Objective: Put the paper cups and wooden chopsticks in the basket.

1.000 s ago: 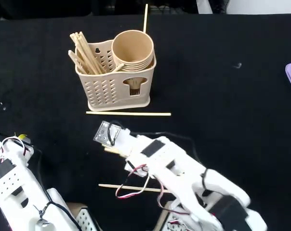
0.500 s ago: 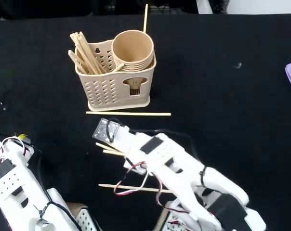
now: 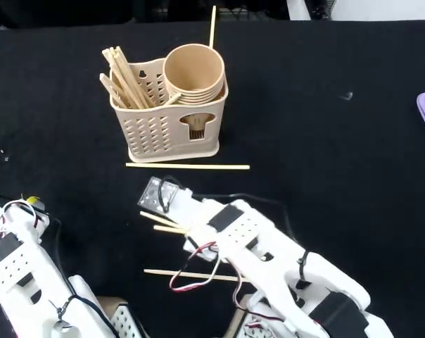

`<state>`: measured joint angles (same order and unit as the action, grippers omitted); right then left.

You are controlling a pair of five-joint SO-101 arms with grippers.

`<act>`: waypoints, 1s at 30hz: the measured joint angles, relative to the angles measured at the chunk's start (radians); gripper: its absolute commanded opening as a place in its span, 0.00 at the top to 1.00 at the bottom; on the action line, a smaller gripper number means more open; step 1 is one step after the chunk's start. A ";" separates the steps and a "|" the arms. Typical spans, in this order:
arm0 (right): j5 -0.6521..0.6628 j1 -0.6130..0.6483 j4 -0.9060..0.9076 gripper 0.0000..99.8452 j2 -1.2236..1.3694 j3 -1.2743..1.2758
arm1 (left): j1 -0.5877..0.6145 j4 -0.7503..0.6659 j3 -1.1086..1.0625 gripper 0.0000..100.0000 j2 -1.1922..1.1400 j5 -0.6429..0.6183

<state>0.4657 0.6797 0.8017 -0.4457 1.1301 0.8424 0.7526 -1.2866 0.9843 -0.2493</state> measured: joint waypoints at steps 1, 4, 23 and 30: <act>0.003 -0.006 0.000 0.99 0.000 0.000 | 0.000 0.000 0.000 0.76 0.000 0.000; 0.003 -0.015 0.000 0.99 0.000 0.000 | 0.000 0.000 0.000 0.76 0.000 0.000; -0.035 -0.017 0.199 0.99 -0.497 0.014 | -0.026 -0.037 0.000 0.76 0.000 0.000; -0.109 -0.017 0.144 0.99 -0.663 0.034 | -0.028 -0.037 0.000 0.76 0.000 0.000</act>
<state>0.3567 0.6628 0.9459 -1.1086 1.1638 0.8147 0.7158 -1.2866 0.9843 -0.2493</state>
